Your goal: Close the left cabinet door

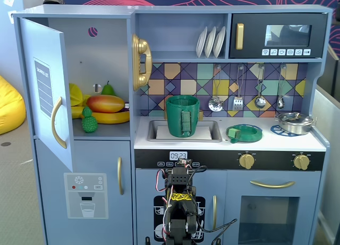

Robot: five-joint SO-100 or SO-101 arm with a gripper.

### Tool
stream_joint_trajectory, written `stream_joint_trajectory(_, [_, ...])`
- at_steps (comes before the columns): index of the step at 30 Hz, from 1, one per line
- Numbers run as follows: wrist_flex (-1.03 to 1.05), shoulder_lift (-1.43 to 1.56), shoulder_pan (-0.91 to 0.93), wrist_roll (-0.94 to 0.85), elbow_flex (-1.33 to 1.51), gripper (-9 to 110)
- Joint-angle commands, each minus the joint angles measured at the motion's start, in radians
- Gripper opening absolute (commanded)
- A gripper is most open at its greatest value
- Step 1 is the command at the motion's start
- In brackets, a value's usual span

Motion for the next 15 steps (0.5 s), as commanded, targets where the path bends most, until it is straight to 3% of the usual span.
stream_joint_trajectory(1, [0.121,-0.003,0.006,-0.003,0.071,0])
stream_joint_trajectory(10, [0.121,-0.003,0.002,-0.005,0.071,0])
stream_joint_trajectory(15, [0.025,-0.006,-0.12,0.103,0.008,0])
